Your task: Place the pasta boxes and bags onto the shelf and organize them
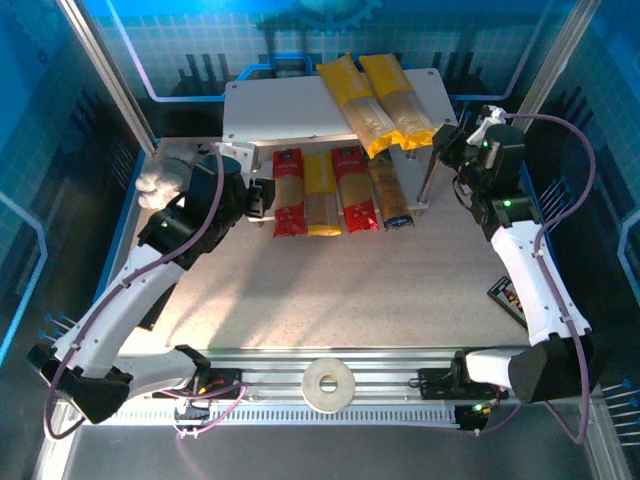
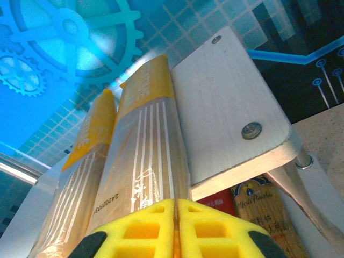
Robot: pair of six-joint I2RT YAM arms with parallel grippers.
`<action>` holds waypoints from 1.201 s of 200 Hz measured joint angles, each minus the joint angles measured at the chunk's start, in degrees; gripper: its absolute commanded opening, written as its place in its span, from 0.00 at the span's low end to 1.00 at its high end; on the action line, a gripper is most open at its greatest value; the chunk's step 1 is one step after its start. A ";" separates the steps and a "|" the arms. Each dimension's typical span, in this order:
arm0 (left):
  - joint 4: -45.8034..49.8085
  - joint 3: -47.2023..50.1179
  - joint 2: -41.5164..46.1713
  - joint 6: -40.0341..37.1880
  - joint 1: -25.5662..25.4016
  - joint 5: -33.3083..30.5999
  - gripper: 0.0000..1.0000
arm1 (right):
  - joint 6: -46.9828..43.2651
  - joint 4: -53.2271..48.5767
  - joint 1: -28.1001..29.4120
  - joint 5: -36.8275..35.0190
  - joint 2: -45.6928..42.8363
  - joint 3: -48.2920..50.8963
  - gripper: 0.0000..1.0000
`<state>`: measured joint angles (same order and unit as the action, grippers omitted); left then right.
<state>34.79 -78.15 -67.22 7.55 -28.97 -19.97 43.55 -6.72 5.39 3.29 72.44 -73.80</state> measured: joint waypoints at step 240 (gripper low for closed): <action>-0.17 3.43 2.05 0.11 1.66 -0.20 0.57 | -3.37 -2.03 2.03 -1.66 -4.52 1.22 0.58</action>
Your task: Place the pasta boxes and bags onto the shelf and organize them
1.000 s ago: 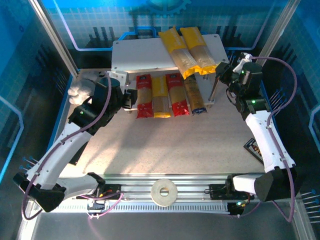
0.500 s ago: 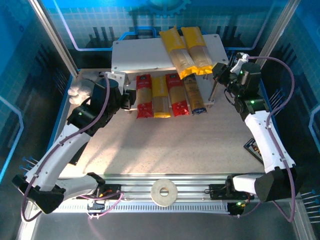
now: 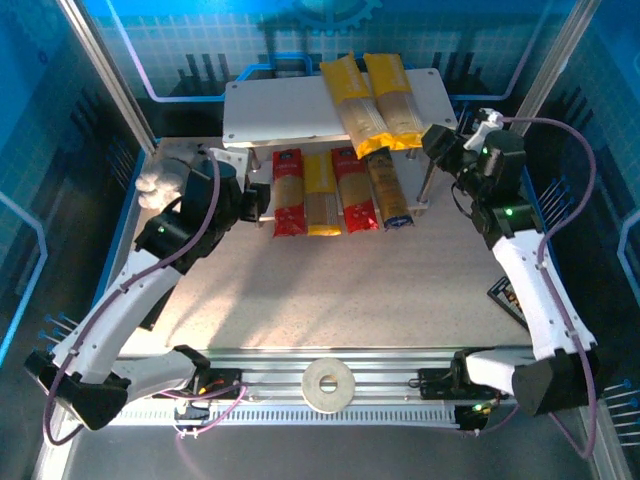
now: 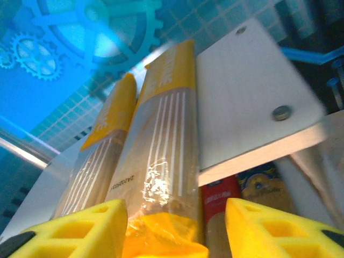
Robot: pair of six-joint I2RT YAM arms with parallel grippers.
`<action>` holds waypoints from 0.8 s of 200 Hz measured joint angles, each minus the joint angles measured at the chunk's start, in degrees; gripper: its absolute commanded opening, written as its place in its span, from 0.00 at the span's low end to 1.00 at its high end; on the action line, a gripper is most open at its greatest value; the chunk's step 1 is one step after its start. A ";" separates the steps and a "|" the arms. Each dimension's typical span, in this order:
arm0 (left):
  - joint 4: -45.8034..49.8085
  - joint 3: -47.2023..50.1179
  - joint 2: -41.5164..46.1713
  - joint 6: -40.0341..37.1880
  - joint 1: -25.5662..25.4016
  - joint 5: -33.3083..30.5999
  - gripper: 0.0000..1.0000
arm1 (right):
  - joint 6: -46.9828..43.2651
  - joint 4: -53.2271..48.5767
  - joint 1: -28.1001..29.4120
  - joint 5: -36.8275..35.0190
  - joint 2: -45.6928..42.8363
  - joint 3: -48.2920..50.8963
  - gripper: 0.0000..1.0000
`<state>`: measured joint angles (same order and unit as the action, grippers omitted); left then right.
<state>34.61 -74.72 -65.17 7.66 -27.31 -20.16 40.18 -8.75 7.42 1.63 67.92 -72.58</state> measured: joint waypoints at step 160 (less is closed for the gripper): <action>-13.99 30.62 3.54 9.44 19.06 6.14 0.99 | -12.61 -16.76 -10.03 -11.82 -12.76 20.35 1.00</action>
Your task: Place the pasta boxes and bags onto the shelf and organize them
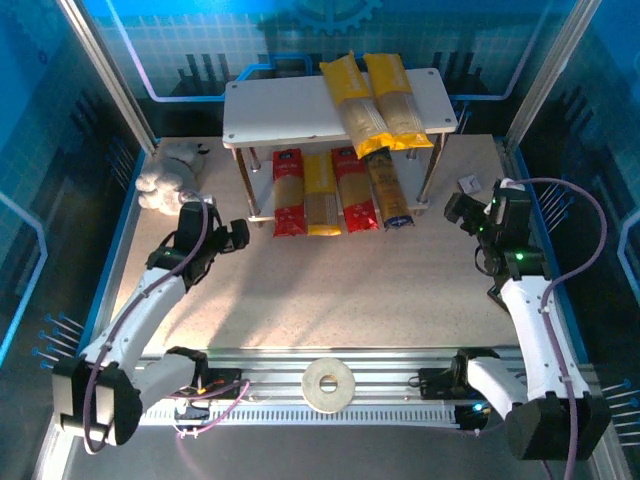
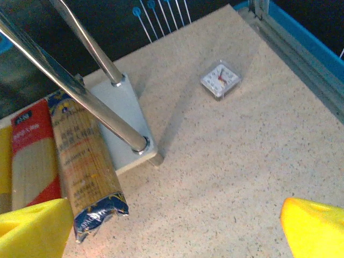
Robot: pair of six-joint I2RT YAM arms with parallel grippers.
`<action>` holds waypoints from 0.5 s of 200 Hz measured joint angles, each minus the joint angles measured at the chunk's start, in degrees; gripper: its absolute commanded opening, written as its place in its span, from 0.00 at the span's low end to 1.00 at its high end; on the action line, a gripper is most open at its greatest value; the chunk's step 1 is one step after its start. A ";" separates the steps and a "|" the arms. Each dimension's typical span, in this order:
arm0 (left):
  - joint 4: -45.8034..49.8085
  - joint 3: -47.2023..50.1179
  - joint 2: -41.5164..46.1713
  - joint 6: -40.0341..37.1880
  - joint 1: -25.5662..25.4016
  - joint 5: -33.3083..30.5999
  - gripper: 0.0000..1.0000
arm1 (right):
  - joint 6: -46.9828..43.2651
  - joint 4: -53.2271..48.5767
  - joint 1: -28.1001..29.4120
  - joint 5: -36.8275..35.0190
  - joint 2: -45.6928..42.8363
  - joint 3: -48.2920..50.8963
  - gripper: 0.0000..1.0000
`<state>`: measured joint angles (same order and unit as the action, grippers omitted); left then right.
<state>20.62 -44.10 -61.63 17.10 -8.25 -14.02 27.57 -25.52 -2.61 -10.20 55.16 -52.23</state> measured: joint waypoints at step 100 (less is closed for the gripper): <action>-49.07 19.23 -18.49 -13.27 3.43 -4.66 0.99 | -0.74 5.42 -0.57 1.62 6.99 2.21 1.00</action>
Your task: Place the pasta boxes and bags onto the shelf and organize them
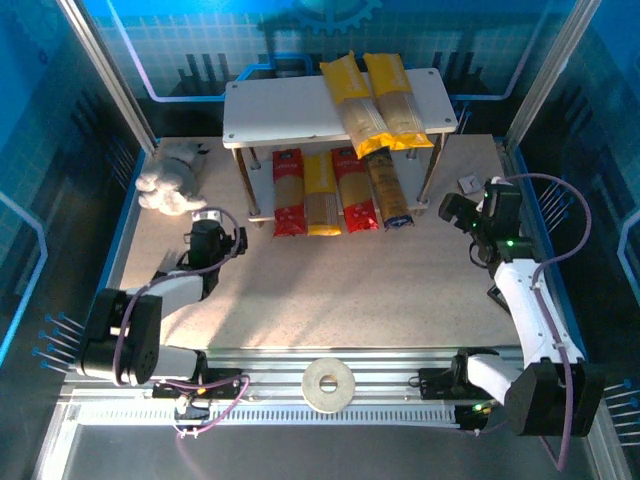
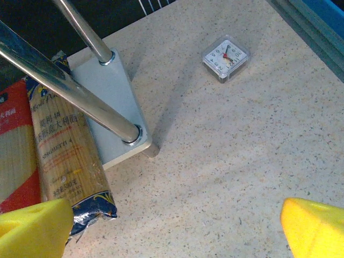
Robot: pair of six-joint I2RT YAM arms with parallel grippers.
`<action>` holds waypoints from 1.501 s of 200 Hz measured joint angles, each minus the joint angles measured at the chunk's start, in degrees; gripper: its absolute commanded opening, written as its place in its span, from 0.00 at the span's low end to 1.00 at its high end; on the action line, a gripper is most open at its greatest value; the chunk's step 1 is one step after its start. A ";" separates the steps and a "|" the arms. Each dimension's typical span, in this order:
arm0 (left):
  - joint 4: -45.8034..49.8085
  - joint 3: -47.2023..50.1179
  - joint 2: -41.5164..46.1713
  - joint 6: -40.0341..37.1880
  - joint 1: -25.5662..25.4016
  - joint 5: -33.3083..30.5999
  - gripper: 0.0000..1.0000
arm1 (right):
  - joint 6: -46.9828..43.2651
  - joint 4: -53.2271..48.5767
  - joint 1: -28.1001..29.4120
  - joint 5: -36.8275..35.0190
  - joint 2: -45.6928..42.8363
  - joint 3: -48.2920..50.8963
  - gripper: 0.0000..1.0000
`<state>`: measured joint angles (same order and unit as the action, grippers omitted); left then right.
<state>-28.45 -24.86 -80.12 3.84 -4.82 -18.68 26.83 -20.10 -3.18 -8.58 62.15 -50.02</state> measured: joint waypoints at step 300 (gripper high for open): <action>-29.90 5.97 -8.94 -5.75 0.04 4.59 1.00 | -24.57 70.36 7.41 -4.46 25.64 29.29 1.00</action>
<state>-58.35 -18.90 -89.06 -1.91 -4.78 -14.09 2.26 50.26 4.23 -13.04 87.79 -20.73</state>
